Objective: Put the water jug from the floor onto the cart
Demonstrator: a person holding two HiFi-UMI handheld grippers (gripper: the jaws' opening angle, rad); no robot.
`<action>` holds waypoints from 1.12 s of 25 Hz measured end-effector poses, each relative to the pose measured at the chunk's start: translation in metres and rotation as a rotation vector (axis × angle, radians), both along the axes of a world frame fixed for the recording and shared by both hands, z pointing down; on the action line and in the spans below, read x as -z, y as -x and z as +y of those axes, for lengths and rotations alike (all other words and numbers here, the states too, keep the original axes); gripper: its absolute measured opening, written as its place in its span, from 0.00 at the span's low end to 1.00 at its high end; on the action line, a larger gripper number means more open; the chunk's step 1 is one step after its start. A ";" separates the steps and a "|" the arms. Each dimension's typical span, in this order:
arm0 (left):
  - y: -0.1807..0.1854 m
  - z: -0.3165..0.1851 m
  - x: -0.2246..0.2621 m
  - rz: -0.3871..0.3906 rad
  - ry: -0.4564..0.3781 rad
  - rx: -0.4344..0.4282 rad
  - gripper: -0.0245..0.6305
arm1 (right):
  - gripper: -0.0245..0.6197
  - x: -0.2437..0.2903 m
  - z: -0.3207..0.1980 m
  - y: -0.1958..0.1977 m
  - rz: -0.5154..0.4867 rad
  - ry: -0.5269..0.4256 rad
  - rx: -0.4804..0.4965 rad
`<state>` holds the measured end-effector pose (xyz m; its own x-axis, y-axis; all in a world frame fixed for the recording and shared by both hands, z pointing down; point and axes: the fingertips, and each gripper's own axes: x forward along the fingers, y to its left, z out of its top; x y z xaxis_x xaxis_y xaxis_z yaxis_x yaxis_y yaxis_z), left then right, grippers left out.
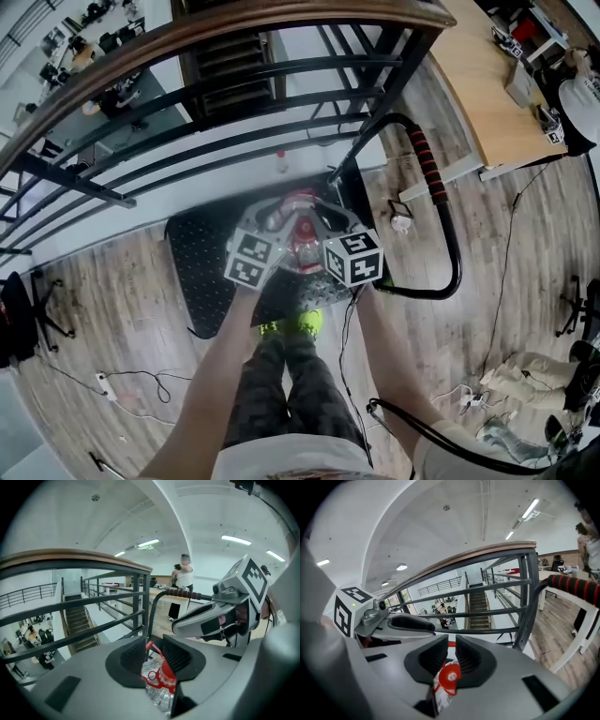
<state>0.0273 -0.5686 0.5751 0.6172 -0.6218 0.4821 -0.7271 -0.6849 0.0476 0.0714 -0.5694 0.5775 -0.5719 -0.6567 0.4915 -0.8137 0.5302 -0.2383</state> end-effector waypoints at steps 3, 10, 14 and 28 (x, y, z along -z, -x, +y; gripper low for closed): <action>-0.005 0.016 0.020 0.014 -0.014 -0.033 0.10 | 0.11 0.028 0.010 0.003 -0.014 -0.058 0.009; -0.014 0.042 0.070 0.048 -0.063 -0.059 0.06 | 0.09 0.081 0.029 0.007 -0.055 -0.121 0.014; -0.018 0.050 0.099 0.054 -0.099 -0.057 0.06 | 0.07 0.107 0.039 0.008 -0.067 -0.155 0.008; -0.018 0.072 0.148 0.093 -0.147 -0.038 0.06 | 0.07 0.153 0.067 0.014 -0.090 -0.234 -0.005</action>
<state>0.0448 -0.4962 0.4270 0.6792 -0.6568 0.3275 -0.6978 -0.7162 0.0109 0.0579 -0.5024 0.4243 -0.6033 -0.7492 0.2733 -0.7972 0.5759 -0.1812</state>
